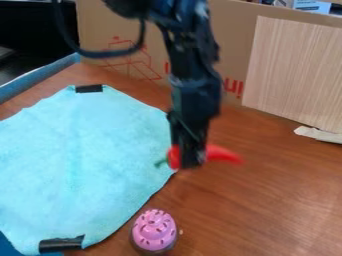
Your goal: Place red object on left edge of the cloth
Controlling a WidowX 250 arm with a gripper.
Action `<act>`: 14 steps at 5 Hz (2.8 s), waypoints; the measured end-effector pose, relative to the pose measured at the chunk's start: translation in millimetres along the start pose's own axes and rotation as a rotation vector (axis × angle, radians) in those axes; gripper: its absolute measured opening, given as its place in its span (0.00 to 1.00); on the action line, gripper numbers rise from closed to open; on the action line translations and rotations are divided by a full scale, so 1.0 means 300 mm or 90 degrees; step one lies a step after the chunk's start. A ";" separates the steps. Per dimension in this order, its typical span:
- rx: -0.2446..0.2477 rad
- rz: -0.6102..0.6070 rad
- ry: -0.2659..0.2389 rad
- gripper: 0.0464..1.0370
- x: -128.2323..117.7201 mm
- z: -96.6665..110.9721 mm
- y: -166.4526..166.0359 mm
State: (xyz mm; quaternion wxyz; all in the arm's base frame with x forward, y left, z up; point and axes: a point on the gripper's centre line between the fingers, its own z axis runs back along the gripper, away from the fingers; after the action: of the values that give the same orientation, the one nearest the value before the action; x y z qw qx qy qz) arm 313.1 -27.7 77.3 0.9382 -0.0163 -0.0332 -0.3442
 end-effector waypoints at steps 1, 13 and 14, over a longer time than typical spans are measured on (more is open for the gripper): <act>0.007 0.112 -0.038 0.46 -0.037 0.082 0.139; 0.185 0.906 0.105 0.98 -0.824 0.018 0.489; 0.172 0.822 0.080 0.97 -0.781 0.017 0.466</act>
State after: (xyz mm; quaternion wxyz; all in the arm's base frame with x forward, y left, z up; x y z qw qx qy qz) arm 225.1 230.2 64.1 0.9499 0.1048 -0.0051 0.2945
